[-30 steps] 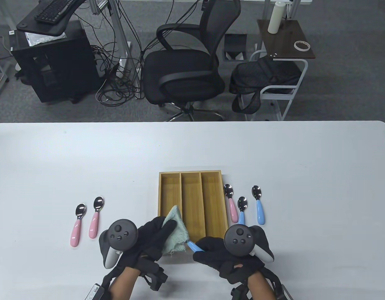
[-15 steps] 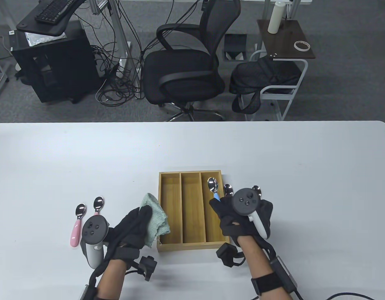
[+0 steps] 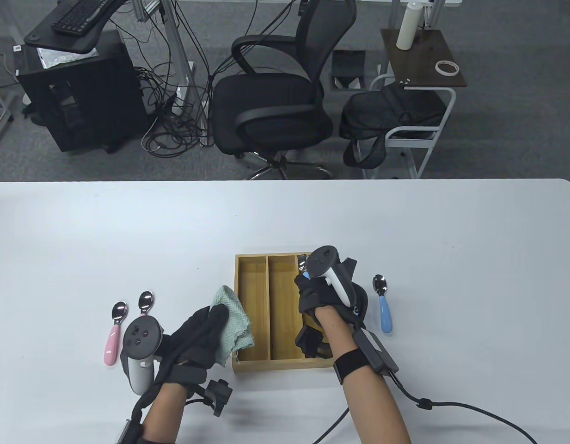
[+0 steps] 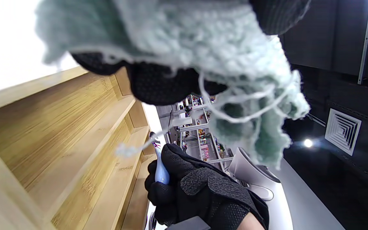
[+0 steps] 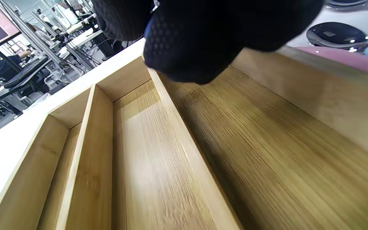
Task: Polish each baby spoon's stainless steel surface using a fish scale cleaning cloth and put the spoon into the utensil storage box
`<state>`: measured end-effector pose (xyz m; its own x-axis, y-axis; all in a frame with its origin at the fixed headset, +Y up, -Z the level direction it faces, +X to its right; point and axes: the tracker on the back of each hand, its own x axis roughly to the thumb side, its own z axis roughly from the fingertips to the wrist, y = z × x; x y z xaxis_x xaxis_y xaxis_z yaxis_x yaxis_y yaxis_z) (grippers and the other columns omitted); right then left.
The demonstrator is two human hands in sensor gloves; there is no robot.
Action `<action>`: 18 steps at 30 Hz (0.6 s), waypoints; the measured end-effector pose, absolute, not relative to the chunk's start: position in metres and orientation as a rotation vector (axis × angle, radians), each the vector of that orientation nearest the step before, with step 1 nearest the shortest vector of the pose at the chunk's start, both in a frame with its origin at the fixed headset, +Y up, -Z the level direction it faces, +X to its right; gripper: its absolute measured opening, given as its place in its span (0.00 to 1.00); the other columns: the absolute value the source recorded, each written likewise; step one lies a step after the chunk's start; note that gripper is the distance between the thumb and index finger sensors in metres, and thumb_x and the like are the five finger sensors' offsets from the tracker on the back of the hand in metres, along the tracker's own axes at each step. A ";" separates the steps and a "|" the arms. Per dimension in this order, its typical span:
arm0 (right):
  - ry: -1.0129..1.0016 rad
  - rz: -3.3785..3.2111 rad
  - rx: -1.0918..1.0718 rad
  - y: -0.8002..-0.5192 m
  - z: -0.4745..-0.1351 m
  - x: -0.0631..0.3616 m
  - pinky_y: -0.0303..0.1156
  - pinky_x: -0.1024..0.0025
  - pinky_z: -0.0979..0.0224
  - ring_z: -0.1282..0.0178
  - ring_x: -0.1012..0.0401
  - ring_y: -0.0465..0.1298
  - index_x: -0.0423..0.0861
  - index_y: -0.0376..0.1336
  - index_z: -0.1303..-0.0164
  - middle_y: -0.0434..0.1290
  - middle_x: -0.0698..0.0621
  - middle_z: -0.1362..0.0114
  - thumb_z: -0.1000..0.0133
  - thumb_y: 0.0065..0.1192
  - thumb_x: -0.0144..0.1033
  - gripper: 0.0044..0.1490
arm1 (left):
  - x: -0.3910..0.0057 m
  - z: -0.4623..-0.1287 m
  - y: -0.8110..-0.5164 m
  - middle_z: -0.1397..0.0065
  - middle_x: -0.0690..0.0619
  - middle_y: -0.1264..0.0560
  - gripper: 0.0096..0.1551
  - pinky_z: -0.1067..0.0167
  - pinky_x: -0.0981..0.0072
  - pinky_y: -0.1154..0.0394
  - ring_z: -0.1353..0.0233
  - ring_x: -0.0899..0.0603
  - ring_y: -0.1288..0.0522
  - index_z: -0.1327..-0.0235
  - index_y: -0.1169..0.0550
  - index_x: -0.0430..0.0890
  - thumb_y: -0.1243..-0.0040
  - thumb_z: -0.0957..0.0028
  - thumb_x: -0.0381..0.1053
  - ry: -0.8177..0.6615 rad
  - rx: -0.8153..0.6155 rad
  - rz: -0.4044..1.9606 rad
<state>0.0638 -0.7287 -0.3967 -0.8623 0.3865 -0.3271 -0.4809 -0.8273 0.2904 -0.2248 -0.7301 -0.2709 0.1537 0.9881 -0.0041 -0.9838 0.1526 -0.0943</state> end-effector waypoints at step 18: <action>0.640 2.539 -0.318 -0.714 -0.397 0.066 0.83 0.67 0.53 0.56 0.61 0.83 0.30 0.54 0.22 0.68 0.34 0.30 0.30 0.47 0.47 0.38 | -0.221 -0.271 -0.733 0.50 0.56 0.16 0.29 0.49 0.51 0.17 0.51 0.46 0.13 0.41 0.21 0.42 0.52 0.34 0.63 -0.089 -0.141 1.421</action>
<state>0.0665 -0.7141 -0.3969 -0.8484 0.4102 -0.3346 -0.5198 -0.7651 0.3799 -0.2211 -0.7326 -0.2709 0.1476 0.9888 -0.0225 -0.9782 0.1426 -0.1510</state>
